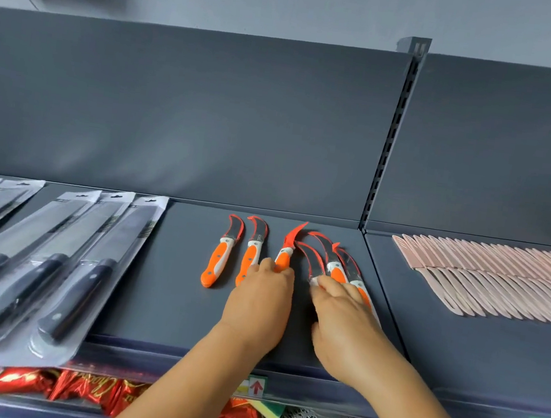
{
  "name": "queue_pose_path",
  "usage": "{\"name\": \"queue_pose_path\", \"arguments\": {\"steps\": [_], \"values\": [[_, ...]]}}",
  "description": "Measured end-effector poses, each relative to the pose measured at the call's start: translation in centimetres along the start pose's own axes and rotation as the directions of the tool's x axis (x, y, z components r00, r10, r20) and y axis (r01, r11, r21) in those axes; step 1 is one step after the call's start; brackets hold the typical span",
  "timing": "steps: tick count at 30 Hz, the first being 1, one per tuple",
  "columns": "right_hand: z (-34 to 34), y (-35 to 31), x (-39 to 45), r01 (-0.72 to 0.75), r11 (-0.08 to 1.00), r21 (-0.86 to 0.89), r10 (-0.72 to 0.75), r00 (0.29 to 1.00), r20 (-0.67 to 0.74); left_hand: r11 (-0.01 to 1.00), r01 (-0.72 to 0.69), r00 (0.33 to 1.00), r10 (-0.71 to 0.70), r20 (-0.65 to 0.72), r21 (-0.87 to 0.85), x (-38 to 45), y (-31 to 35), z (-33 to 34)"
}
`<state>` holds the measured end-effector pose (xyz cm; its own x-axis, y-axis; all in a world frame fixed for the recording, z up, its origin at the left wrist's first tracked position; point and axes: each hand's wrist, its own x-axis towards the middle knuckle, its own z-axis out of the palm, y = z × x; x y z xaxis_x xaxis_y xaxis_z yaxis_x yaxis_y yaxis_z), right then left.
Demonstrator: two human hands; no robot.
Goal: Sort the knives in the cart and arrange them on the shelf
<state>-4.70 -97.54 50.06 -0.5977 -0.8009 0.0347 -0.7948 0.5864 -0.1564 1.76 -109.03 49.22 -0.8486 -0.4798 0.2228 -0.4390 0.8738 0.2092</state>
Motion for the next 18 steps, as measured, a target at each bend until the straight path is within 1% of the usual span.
{"name": "queue_pose_path", "arguments": {"steps": [2,5,7,9,11,14,16,18], "values": [[0.1,-0.1,0.4,-0.005,1.000,0.031,0.006,1.000,-0.031,0.996,0.043,0.999,-0.045,-0.015,-0.077,0.1,-0.1,-0.1],[0.1,-0.4,0.7,-0.020,0.995,0.095,0.024,0.999,-0.043,0.989,0.067,0.998,-0.068,-0.002,-0.132,0.2,0.0,-0.3],[-0.2,-0.6,0.6,-0.018,0.992,0.127,0.020,1.000,-0.011,0.989,0.069,0.998,-0.066,0.022,-0.127,0.0,-0.1,-0.6],[-0.6,-0.6,0.4,-0.006,0.990,0.141,0.000,0.999,0.044,0.996,0.055,0.997,-0.051,0.050,-0.070,-0.3,-0.2,-1.1],[-1.0,-0.6,0.2,0.012,0.991,0.131,-0.023,0.997,0.078,1.000,0.004,0.998,-0.003,0.067,-0.023,-0.6,-0.6,-1.4],[-1.4,-0.4,0.3,0.014,0.989,0.149,-0.027,0.996,0.089,0.989,-0.148,0.987,0.146,0.072,0.016,-0.5,-1.6,-1.9],[-1.5,-0.3,0.4,0.015,0.989,0.149,-0.029,0.996,0.089,0.969,-0.247,0.963,0.242,0.115,0.031,-0.3,-2.0,-2.3],[-1.5,-0.2,0.6,0.026,0.988,0.151,-0.043,0.993,0.106,0.956,-0.292,0.941,0.281,0.186,0.032,-0.1,-2.1,-2.4]]}}
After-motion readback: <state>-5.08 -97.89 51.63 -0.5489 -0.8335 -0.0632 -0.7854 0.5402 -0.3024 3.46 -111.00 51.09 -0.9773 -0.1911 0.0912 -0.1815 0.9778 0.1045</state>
